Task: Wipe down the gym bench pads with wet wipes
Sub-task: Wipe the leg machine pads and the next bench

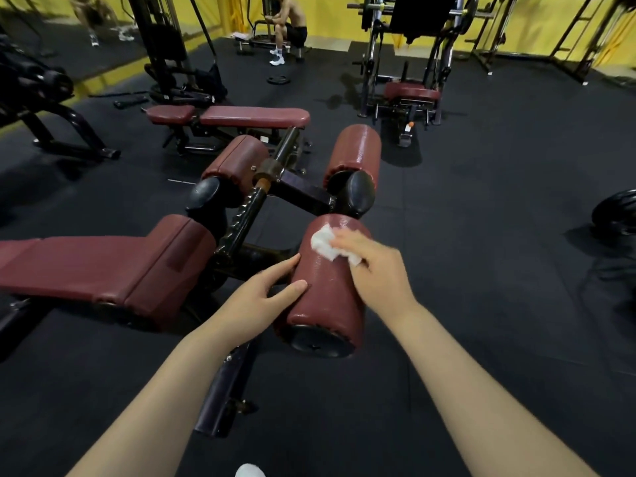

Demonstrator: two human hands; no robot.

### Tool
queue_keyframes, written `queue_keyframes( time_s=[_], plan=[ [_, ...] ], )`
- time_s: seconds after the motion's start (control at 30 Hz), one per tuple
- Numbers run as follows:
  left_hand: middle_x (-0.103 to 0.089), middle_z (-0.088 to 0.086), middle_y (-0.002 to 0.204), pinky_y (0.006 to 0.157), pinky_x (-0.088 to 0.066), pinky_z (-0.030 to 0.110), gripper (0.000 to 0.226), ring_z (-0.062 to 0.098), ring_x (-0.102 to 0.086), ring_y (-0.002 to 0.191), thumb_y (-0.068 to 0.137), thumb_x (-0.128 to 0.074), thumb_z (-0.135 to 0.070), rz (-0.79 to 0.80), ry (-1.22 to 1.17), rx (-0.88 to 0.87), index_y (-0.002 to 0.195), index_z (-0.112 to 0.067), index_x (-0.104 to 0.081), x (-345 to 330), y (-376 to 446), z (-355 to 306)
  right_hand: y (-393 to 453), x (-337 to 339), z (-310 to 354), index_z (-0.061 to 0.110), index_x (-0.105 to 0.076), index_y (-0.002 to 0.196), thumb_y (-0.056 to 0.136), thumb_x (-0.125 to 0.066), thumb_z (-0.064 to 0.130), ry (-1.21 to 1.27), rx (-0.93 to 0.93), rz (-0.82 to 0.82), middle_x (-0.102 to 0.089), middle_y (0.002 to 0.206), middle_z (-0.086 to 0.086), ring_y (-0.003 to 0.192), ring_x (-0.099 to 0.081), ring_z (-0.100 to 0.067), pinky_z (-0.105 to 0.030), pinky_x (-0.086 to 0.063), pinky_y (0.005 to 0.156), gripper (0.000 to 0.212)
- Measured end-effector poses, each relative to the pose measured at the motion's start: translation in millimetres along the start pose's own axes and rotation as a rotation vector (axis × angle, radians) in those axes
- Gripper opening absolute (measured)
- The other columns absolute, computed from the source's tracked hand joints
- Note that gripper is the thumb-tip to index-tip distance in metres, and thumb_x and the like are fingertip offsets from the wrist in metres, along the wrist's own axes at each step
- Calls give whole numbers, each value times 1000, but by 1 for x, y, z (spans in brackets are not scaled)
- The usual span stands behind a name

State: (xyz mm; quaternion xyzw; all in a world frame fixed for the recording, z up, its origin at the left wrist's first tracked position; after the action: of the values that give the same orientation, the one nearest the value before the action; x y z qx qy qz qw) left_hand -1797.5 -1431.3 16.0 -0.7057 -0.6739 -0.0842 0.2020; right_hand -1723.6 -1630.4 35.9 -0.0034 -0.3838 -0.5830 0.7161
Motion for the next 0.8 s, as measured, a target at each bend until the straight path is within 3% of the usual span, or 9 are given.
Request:
queue_keyframes(
  time_s=[0.07,0.2,0.3,0.43,0.53,0.6,0.7,0.8],
  plan=[
    [-55,-31,134,114,-38,34,73,-9,-50,125,73,-60,-71,-1,-29,20,141,-50,-46,-1,1,3,-37,-2,21,11,-74,111,83,-52,-16,50,148,73,-66,125,5,125,-57,-9,-35,-39,113,45],
    [-53,-28,138,119,-30,33,47,-10,-45,129,96,-53,-50,-40,-83,52,142,-41,-50,-2,3,6,-67,9,31,6,-75,108,78,-56,-21,53,427,273,-68,124,-3,124,-59,-15,-38,-43,109,45],
    [-56,-29,135,116,-33,30,59,-10,-48,126,91,-54,-63,10,-44,61,144,-39,-48,-4,4,2,-5,16,-4,12,-74,113,85,-54,-5,-134,264,145,-67,124,-1,122,-59,-15,-35,-39,111,39],
    [-55,-24,135,112,-34,23,64,-6,-50,124,87,-59,-56,-12,-115,107,145,-32,-48,-8,0,3,39,19,-31,14,-72,116,92,-48,-10,-35,-76,19,-65,128,2,128,-54,-11,-30,-31,116,42],
    [-54,-24,136,99,-37,11,59,-12,-50,118,90,-58,-51,28,-176,124,145,-33,-48,-8,-1,4,3,10,-1,13,-71,118,88,-49,-14,14,30,82,-63,129,5,126,-53,-3,-30,-34,116,46],
    [-48,-21,143,95,-36,8,57,-11,-47,121,94,-56,-44,33,-180,100,148,-35,-42,-7,-1,2,-41,8,20,8,-71,118,83,-51,-17,58,178,144,-64,130,0,127,-55,-9,-35,-37,114,47],
    [-41,-20,149,111,-34,21,56,-2,-42,134,97,-58,-32,24,-143,16,146,-48,-37,-1,2,-1,-82,13,30,4,-73,111,81,-57,-20,80,367,225,-66,127,-6,125,-59,-17,-39,-42,110,41],
    [-50,-23,143,102,-47,23,49,0,-53,126,98,-58,-24,74,-141,-32,139,-50,-48,3,4,-5,-40,15,9,8,-71,115,84,-58,-14,-22,354,184,-65,126,0,122,-59,-12,-35,-42,111,40]
  ],
)
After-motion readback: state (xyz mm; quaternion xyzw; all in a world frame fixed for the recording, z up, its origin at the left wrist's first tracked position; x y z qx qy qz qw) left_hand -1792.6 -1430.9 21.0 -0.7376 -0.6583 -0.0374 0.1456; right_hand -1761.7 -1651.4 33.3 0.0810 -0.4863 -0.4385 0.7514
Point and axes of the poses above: each hand's wrist, its own y-axis towards the middle knuckle, its own x-axis out of the back of the hand, z = x × y, the point moved 3 cm from there along y, towards the middle knuckle
